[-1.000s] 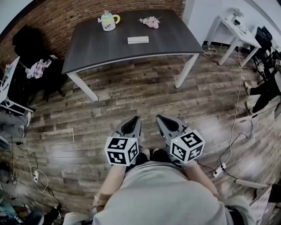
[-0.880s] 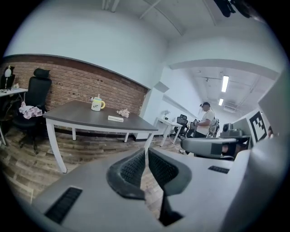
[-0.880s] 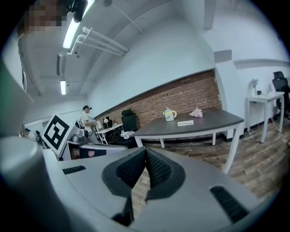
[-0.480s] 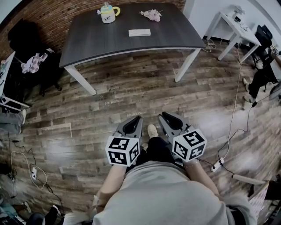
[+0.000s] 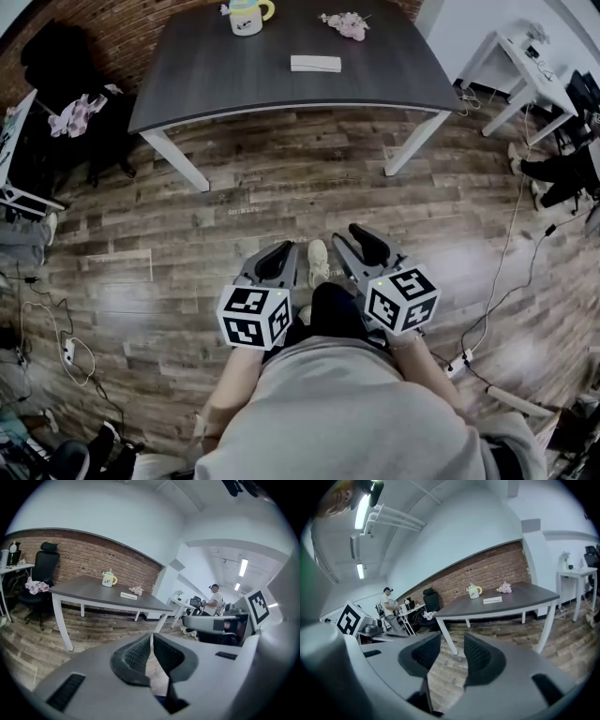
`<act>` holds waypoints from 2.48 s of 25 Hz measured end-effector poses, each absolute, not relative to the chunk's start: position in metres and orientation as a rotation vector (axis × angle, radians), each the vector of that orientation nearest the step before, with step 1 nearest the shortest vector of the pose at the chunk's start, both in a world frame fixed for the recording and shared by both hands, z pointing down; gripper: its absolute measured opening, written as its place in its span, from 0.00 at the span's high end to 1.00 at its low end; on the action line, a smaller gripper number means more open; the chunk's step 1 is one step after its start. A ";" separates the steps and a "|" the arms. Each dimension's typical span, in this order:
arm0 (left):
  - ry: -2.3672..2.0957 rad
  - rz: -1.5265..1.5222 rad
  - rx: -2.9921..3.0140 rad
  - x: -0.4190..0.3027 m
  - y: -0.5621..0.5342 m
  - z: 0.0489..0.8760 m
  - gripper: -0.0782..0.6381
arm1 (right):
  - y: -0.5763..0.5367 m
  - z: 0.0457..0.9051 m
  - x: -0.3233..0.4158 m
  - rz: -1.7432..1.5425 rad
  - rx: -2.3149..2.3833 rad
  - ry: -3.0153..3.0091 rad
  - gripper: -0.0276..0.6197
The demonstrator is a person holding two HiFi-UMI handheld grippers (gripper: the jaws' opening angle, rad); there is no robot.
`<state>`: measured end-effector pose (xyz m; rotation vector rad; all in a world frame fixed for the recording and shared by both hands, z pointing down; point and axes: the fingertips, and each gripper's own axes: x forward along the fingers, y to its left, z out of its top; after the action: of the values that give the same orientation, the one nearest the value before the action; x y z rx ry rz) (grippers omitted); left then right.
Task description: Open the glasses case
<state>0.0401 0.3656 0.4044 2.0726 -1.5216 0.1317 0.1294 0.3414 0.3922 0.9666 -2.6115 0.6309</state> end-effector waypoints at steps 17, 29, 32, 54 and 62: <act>-1.618 0.125 2.029 0.015 0.194 0.388 0.84 | 0.162 0.376 0.109 0.603 0.894 -2.665 0.70; -1.640 0.136 2.016 0.023 0.111 0.386 0.84 | 0.069 0.372 0.115 0.603 0.885 -2.685 0.70; -1.645 0.148 1.971 0.016 0.111 0.396 0.84 | 0.062 0.380 0.111 0.634 0.867 -2.672 0.70; -1.535 0.179 1.994 0.011 0.011 0.414 0.84 | -0.021 0.399 0.115 0.704 0.942 -2.607 0.70; -1.512 0.149 2.026 -0.019 -0.071 0.404 0.84 | -0.095 0.388 0.101 0.666 1.022 -2.584 0.70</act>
<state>-0.0188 -0.0707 0.4044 2.0263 -1.5125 0.1489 0.1010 -0.0949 0.3876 1.0217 -2.5839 0.6663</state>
